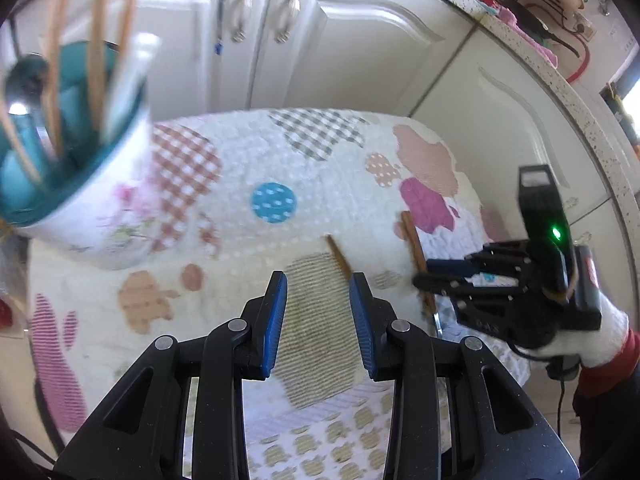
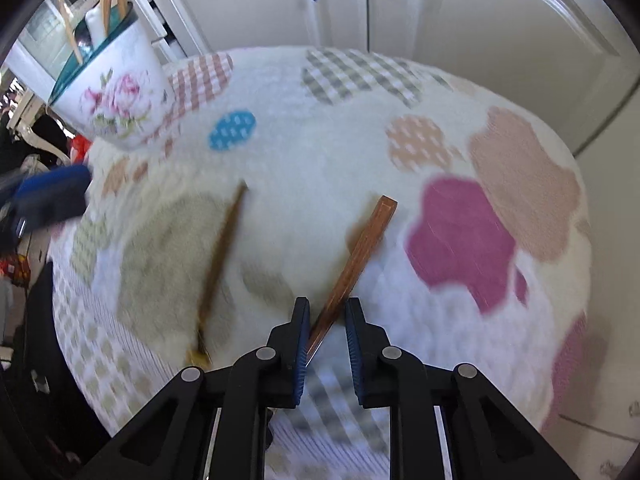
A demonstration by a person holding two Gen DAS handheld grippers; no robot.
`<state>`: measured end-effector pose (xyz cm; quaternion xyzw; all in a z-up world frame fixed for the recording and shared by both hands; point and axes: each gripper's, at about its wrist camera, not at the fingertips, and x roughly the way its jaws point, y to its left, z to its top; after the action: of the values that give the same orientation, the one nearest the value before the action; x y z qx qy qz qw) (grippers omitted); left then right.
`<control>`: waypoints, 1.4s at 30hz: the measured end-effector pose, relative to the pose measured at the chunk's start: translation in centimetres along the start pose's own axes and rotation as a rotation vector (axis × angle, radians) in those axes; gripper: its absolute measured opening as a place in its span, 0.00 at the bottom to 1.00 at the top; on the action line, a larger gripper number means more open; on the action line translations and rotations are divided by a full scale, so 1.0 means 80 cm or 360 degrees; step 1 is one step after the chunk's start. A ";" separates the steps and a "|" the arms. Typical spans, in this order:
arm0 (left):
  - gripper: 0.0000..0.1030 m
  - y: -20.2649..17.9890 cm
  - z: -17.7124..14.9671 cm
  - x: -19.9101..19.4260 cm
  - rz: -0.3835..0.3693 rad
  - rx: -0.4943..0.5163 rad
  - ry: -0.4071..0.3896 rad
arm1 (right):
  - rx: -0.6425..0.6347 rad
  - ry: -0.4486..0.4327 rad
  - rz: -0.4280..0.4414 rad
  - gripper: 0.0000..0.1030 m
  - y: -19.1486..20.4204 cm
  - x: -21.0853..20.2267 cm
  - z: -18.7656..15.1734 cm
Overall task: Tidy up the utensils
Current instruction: 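Grasp the metal fork with the right tool while the left tool grasps the wooden chopstick, then lift the fork and chopstick and carry them above the teal holder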
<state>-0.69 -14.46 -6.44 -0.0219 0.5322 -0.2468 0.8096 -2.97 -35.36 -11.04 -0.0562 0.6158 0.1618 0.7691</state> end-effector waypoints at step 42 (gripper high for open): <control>0.05 -0.003 0.017 -0.066 -0.0002 0.0087 -0.0207 | 0.0059 -0.0484 0.0164 0.09 0.032 -0.141 0.005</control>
<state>-1.26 -12.70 -1.28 -0.0162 0.4715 -0.2598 0.8426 -5.56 -34.90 0.23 0.0147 0.4971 0.1962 0.8451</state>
